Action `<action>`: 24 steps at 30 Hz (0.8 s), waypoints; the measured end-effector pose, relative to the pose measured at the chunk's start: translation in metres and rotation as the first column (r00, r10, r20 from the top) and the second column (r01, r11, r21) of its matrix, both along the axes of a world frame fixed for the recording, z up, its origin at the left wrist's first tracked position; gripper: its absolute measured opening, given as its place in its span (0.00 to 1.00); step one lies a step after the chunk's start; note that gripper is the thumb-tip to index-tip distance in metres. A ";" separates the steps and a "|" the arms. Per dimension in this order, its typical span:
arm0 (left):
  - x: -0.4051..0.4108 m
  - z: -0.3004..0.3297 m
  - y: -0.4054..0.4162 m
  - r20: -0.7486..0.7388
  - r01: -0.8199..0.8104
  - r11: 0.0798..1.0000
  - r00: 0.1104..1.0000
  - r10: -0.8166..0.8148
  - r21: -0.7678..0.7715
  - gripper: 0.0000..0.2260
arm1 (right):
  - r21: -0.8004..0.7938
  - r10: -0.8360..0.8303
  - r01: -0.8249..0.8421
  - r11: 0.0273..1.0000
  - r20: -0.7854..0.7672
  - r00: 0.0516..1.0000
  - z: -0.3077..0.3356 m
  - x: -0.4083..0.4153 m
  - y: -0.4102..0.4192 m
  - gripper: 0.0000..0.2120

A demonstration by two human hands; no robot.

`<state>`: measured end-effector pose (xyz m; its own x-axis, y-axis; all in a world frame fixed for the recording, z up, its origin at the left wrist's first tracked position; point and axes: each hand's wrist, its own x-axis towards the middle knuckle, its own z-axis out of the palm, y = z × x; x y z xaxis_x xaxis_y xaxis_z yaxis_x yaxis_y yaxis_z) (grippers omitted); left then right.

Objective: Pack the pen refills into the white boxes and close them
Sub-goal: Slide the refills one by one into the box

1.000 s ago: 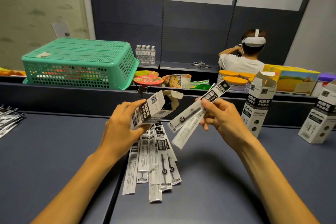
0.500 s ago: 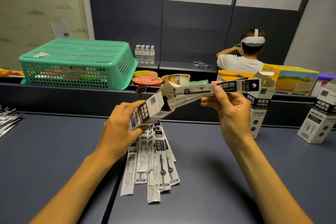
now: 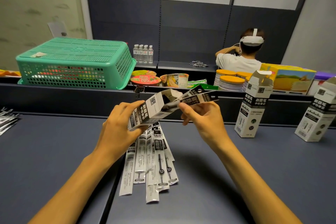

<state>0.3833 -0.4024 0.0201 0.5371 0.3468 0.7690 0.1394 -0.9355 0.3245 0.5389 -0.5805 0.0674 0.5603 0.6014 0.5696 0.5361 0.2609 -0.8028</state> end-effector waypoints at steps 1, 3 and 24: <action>0.000 0.000 0.000 0.001 0.002 1.000 1.000 -0.002 0.001 0.32 | 0.005 -0.010 0.010 1.000 -0.004 1.000 0.000 0.001 0.000 0.06; 0.001 0.000 -0.001 0.001 0.003 1.000 1.000 -0.003 0.000 0.32 | -0.009 -0.012 0.011 1.000 -0.012 1.000 -0.002 0.000 0.002 0.06; 0.001 -0.001 0.000 -0.004 0.012 1.000 1.000 -0.012 0.002 0.33 | -0.019 0.093 -0.092 0.996 0.099 0.991 -0.006 -0.003 0.002 0.05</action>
<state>0.3840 -0.4029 0.0192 0.5441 0.3389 0.7675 0.1293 -0.9377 0.3224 0.5361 -0.5788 0.0614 0.4426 0.6568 0.6105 0.5876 0.3018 -0.7508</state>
